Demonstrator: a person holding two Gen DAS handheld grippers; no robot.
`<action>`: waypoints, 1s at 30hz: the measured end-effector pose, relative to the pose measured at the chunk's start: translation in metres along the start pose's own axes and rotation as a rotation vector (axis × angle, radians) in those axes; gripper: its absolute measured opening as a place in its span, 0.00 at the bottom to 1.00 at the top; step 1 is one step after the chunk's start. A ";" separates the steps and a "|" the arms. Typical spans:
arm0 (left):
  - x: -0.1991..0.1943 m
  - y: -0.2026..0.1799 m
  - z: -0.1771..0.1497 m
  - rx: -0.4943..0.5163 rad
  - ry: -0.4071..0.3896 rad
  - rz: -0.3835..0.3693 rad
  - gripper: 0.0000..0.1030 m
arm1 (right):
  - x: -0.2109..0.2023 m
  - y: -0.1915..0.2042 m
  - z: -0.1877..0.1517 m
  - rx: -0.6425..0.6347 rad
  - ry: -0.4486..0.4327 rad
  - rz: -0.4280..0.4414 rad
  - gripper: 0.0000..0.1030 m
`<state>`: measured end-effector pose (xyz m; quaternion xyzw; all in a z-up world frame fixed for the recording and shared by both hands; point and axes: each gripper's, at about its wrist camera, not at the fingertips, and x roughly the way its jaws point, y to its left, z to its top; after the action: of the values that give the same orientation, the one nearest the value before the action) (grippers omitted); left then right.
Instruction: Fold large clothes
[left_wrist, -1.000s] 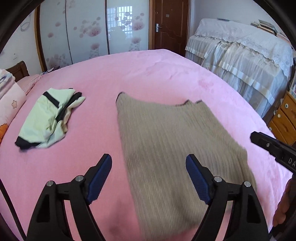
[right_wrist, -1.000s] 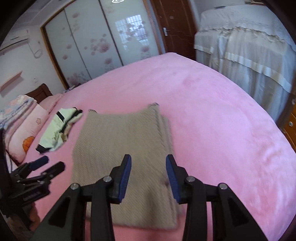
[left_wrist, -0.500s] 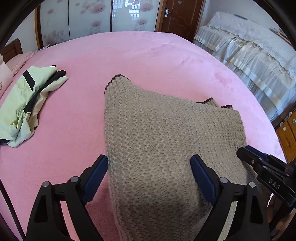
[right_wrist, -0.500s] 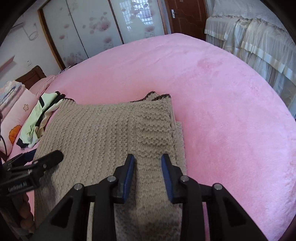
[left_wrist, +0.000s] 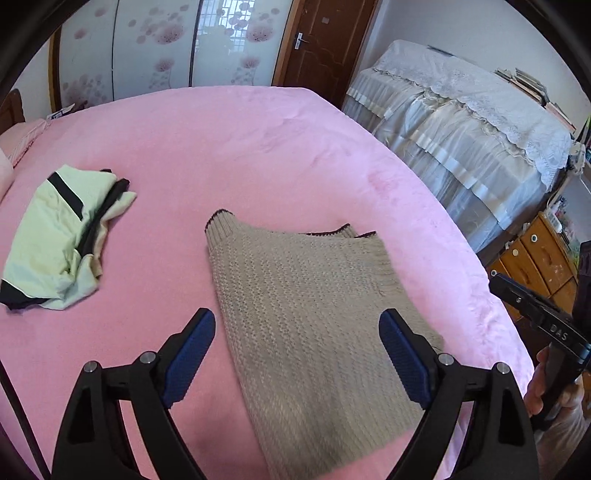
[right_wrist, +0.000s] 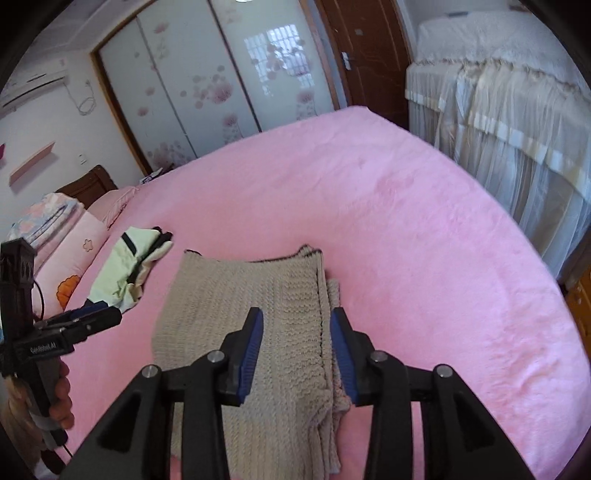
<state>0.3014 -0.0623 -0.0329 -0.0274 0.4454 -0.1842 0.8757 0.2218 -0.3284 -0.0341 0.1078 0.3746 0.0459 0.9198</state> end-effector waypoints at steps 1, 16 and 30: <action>-0.009 -0.002 0.002 0.008 -0.002 0.006 0.88 | -0.011 0.004 0.004 -0.017 -0.006 0.000 0.66; 0.008 0.008 -0.028 0.011 0.090 -0.034 0.98 | 0.036 -0.026 -0.008 -0.005 0.211 0.101 0.92; 0.150 0.066 -0.083 -0.253 0.245 -0.289 0.98 | 0.187 -0.076 -0.060 0.223 0.458 0.401 0.92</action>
<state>0.3359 -0.0432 -0.2126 -0.1779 0.5595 -0.2522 0.7692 0.3143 -0.3613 -0.2203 0.2667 0.5458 0.2080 0.7666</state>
